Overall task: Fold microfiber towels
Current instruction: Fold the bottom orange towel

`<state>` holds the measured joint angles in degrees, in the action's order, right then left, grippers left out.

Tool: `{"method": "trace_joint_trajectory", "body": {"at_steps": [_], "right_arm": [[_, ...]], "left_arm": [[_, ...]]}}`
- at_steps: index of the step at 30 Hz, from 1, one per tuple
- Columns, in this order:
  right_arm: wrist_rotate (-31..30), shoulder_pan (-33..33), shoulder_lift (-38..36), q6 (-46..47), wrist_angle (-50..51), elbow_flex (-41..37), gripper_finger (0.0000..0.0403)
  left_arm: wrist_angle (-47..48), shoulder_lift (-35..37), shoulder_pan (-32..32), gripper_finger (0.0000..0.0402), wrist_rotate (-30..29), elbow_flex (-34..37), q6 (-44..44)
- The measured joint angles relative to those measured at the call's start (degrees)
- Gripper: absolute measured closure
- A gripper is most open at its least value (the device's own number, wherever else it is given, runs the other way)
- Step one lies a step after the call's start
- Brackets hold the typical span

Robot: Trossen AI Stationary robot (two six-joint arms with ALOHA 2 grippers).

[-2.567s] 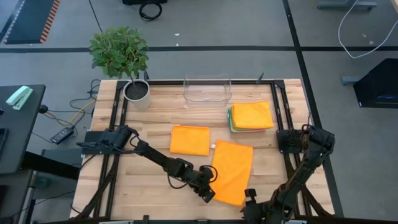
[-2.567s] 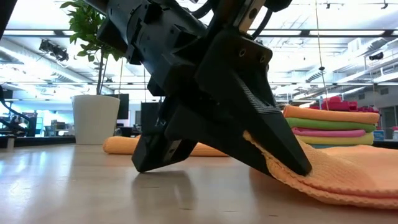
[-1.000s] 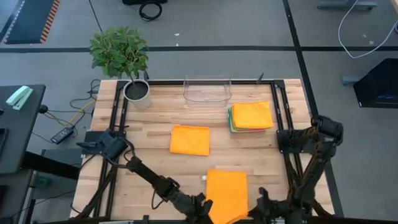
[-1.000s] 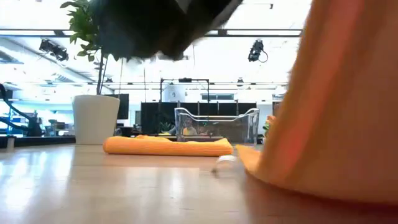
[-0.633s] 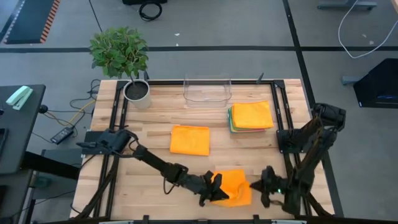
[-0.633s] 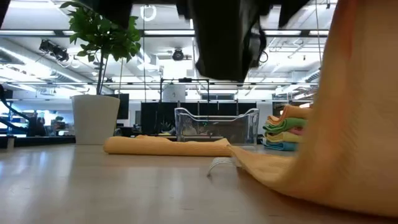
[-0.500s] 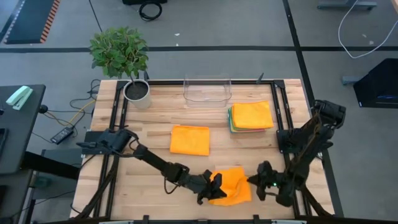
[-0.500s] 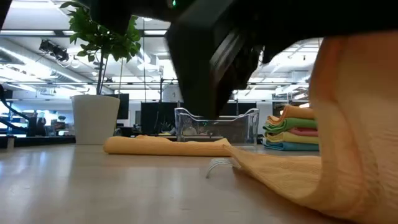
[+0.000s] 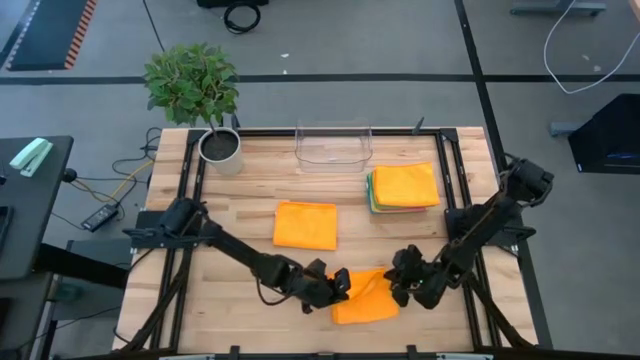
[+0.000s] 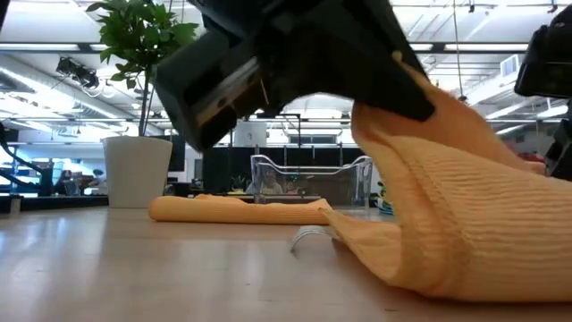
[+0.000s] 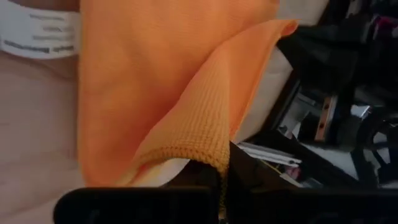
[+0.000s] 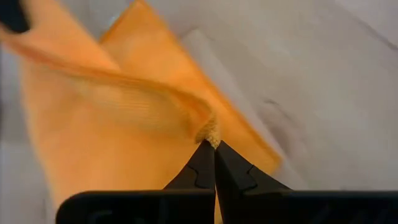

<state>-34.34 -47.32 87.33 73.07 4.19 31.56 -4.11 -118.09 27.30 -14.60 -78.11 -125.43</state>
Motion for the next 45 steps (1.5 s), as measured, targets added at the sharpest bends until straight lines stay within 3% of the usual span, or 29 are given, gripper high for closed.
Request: {"method": "trace_joint_trajectory", "body": {"at_steps": [4, 13, 24, 30, 35, 40, 45], "right_arm": [[1.48, -0.27, -1.02, -2.59, -0.99, 0.39, 0.039], [3.2, 0.01, -1.32, 1.13, 2.18, 0.37, 0.0342], [1.18, -2.82, -9.57, 3.76, 2.95, 0.41, 0.0308], [1.17, -3.11, -9.07, 5.06, 3.07, 0.41, 0.0308], [1.18, -3.07, -9.09, 4.77, 2.93, 0.41, 0.0309], [1.17, -3.07, -9.09, 4.45, 2.85, 0.41, 0.0309], [0.1, -3.07, -8.16, 5.95, 0.69, 0.45, 0.031]], "left_arm": [[1.73, -0.01, -0.81, 0.0388, 0.49, -0.19, -0.05], [7.49, -0.14, -3.37, 0.0393, 0.56, -0.06, 4.26], [6.96, -0.14, -5.38, 0.0348, 3.18, -0.08, 13.9], [7.57, 0.73, -6.45, 0.0291, 7.38, -0.06, 24.73], [9.59, 2.32, -7.37, 0.0226, 8.9, -0.12, 28.52], [21.97, 6.62, -7.58, 0.0164, 10.14, -0.06, 33.15], [25.25, 12.56, -4.44, 0.0129, 0.39, -0.08, 48.64]]}}
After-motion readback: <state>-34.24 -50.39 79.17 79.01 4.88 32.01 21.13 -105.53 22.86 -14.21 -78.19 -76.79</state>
